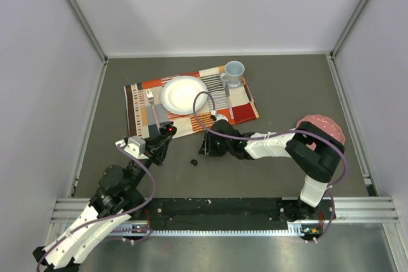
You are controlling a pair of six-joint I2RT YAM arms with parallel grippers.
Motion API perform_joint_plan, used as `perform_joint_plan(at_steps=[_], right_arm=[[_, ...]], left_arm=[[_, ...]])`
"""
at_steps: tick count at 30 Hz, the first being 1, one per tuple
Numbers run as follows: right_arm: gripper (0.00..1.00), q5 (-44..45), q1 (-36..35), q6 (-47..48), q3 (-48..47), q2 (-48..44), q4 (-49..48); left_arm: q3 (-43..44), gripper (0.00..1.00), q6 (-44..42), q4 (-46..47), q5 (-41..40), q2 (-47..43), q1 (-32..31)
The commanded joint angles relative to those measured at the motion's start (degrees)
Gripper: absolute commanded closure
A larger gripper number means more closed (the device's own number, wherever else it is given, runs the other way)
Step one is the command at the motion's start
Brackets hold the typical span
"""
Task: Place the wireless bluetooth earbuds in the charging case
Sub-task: Pick up the left earbud from the center of the board.
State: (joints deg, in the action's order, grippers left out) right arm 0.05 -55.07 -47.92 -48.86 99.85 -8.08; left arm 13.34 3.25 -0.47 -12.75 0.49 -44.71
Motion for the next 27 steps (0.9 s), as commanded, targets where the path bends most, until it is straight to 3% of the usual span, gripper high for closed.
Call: perform_joint_plan(at_steps=[1,27], right_arm=[[0.64,-9.1,-0.04,3.36,-2.47,1.66,-7.91],[0.68,-4.98,-6.63,3.27,-1.59,5.35,-2.82]], left_arm=[[2.83,1.0,0.62,0.73,-0.17,-9.72,0.06],[2.65,1.0,0.62,0.73,-0.69,-9.63,0.15]])
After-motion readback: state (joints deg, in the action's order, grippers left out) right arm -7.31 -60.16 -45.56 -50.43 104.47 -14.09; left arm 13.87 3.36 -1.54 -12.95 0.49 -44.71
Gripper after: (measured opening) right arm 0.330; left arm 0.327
